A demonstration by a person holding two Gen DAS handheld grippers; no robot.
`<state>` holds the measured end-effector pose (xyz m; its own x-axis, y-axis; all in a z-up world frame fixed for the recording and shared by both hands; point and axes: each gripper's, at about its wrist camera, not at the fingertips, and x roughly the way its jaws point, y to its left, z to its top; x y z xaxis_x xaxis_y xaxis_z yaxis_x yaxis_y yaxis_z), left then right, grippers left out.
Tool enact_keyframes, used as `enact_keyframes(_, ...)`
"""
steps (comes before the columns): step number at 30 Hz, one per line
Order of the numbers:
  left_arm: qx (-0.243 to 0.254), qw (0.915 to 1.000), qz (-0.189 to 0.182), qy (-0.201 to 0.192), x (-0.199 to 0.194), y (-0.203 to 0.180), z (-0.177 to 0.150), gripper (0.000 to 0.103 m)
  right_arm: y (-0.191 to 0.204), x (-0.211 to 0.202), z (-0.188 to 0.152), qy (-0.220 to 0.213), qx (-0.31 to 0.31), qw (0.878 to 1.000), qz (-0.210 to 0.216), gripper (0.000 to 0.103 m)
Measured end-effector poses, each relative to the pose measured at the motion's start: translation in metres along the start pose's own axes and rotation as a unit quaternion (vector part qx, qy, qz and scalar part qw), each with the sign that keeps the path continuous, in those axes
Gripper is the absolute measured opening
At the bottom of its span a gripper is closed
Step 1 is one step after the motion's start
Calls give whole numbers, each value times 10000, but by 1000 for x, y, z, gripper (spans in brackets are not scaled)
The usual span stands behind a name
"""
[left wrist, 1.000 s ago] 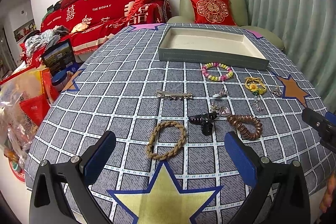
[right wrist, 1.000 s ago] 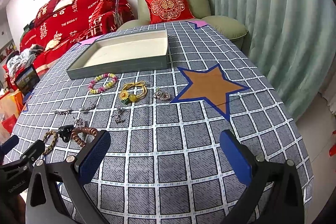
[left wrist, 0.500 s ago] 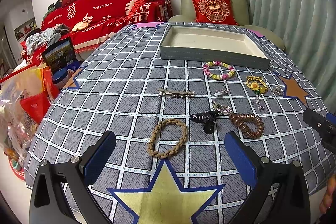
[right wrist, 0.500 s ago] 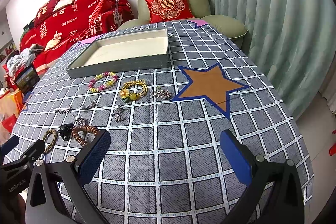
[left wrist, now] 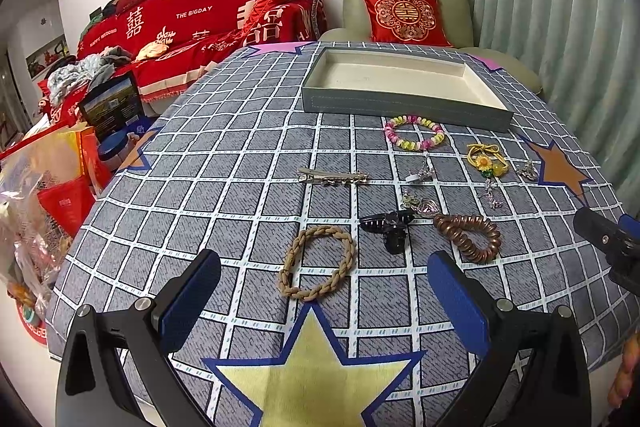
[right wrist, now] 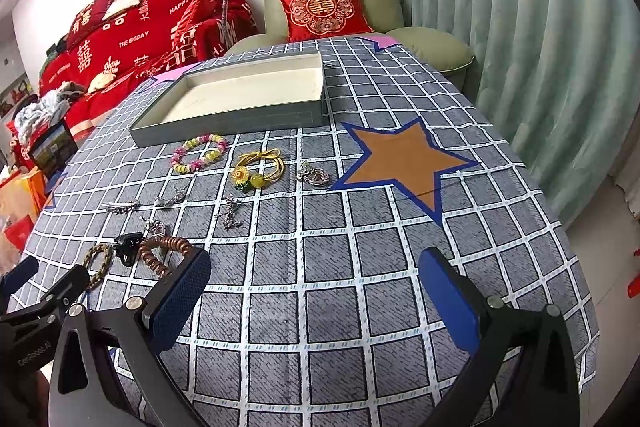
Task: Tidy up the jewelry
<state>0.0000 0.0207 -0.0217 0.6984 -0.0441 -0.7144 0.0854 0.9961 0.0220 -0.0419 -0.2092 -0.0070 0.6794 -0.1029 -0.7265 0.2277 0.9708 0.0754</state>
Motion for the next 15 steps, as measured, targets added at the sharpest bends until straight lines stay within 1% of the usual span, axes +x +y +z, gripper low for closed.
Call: enact_keyframes(15,19,10000,1,-10,0,-2,1,103,5,1,-1,7,-36,10000,17,103)
